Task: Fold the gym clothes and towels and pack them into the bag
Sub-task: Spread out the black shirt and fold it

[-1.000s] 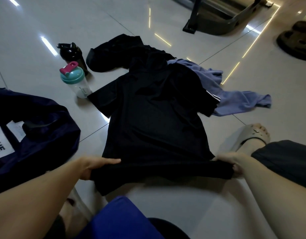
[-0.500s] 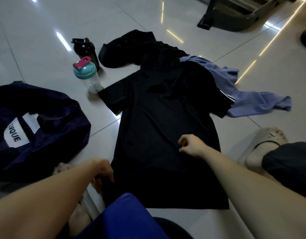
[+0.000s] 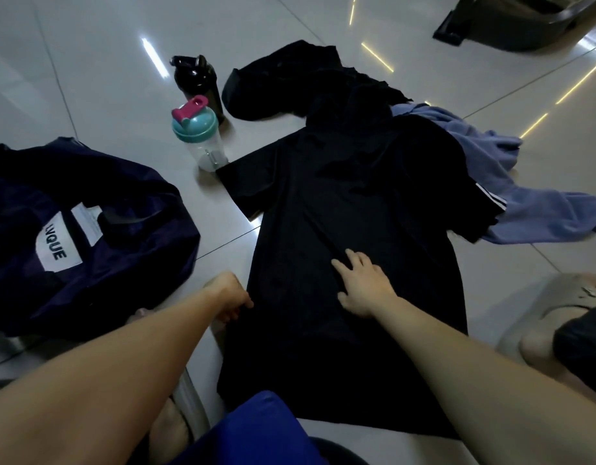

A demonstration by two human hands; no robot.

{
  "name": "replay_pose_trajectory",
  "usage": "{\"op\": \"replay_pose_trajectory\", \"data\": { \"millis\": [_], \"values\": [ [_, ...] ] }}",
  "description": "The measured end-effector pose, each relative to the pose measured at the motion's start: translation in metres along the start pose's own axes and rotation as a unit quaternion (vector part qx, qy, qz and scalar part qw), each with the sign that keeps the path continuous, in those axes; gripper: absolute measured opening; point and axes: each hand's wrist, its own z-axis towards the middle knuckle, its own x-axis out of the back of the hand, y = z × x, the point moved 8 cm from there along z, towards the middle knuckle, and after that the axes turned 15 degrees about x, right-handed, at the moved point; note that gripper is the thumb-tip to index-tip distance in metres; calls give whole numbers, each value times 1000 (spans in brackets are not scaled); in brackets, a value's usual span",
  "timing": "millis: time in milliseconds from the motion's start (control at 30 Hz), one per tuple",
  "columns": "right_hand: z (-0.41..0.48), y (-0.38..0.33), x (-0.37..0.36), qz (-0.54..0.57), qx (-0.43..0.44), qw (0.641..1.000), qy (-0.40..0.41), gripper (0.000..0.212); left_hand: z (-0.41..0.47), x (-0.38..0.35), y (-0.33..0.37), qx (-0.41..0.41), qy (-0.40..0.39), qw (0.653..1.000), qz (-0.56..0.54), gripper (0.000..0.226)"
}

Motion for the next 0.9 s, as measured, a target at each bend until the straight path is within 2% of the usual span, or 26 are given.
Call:
{"op": "replay_pose_trajectory", "data": {
  "millis": [67,133,200,300,400,533,600,667,767,833,900],
  "values": [
    [5,-1,8,-32,-7,999,39,59,-1,-5,-8,53,-64,995,46,20],
    [15,-4,27,-40,-13,993,108,42,4,6,-2,63,-70,994,47,23],
    [30,-7,45,-23,-8,988,155,42,14,37,19,17,-8,1000,-16,30],
    [54,-13,55,18,8,988,154,57,23,97,60,-64,120,989,-59,34],
    [74,-16,60,25,20,989,145,68,28,136,99,-114,174,974,-87,32],
    [90,-10,55,16,14,991,131,69,40,172,144,-150,286,946,-27,45],
    [93,-8,52,5,14,991,130,64,48,183,167,-190,329,925,22,41],
    [97,-7,58,-6,10,989,148,55,58,189,181,-215,348,911,58,37],
    [108,-4,80,-2,7,977,215,42,64,193,190,-205,354,910,68,39],
    [117,-4,90,12,24,972,235,46,62,196,194,-177,355,916,52,39],
    [127,-4,93,31,42,975,215,53,60,199,196,-143,344,927,45,29]
  ]
}}
